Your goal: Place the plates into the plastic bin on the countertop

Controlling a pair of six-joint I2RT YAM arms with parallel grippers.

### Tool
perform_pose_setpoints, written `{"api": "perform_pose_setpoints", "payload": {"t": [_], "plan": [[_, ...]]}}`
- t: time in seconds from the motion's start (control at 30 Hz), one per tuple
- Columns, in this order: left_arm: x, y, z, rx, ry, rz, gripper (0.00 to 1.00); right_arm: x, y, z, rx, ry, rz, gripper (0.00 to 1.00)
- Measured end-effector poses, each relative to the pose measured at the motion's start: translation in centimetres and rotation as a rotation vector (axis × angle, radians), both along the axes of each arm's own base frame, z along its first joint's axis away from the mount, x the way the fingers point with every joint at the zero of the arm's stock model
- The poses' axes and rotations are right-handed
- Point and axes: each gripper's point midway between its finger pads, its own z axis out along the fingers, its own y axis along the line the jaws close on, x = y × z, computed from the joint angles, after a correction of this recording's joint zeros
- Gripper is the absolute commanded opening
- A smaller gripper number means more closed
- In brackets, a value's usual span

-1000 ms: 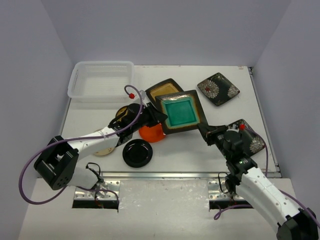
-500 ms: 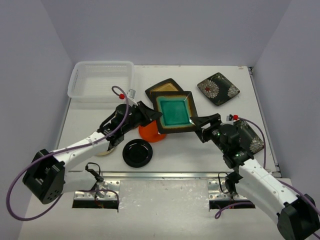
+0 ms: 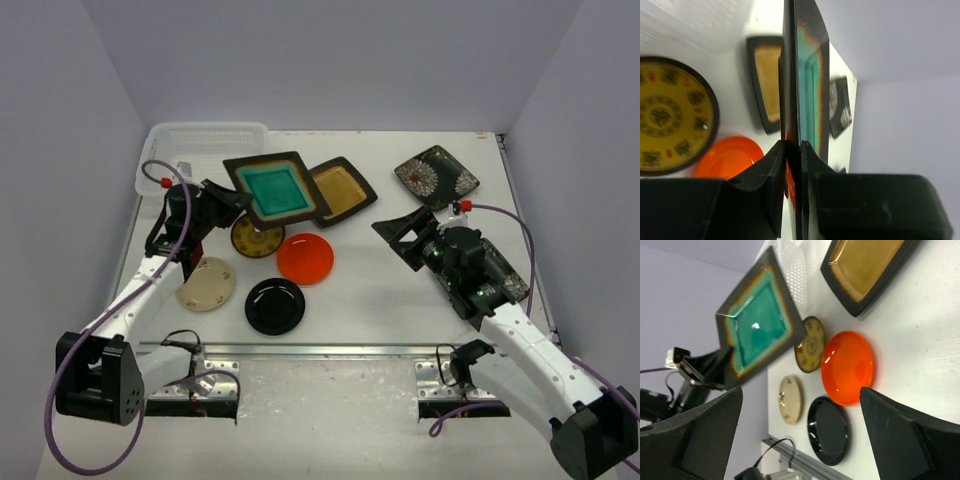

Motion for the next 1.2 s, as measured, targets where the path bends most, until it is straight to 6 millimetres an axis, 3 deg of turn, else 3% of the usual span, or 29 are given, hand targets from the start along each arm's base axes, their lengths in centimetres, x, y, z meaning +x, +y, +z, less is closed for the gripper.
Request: {"api": "perform_pose_setpoints", "payload": {"t": [0.13, 0.37, 0.47, 0.63, 0.8, 0.9, 1.07, 1.2], "plan": [[2.4, 5.9, 1.2, -0.021, 0.003, 0.137, 0.0, -0.2, -0.8, -1.3, -0.079, 0.016, 0.009, 0.99], [7.0, 15.0, 5.8, -0.056, -0.044, 0.255, 0.0, -0.5, -2.1, -2.7, -0.21, 0.018, 0.029, 0.99], [10.0, 18.3, 7.1, -0.037, -0.055, 0.263, 0.0, -0.4, -2.0, -3.0, -0.283, 0.008, 0.077, 0.99], [16.3, 22.6, 7.0, 0.072, 0.028, 0.202, 0.0, -0.4, -1.5, -2.5, -0.394, -0.049, 0.186, 0.99], [20.0, 25.4, 5.9, 0.248, 0.11, 0.134, 0.0, -1.1, -1.2, -2.5, -0.461, -0.081, 0.278, 0.99], [19.5, 26.0, 4.4, 0.321, 0.159, 0.108, 0.0, -1.5, -1.1, -3.1, -0.491, -0.079, 0.322, 0.99], [17.7, 25.2, 2.0, 0.353, 0.234, 0.004, 0.0, -2.1, -1.2, -3.6, -0.54, -0.08, 0.372, 0.99], [17.9, 24.4, 0.0, 0.339, 0.241, -0.079, 0.0, -2.3, -1.1, -3.6, -0.56, -0.093, 0.397, 0.99]]}}
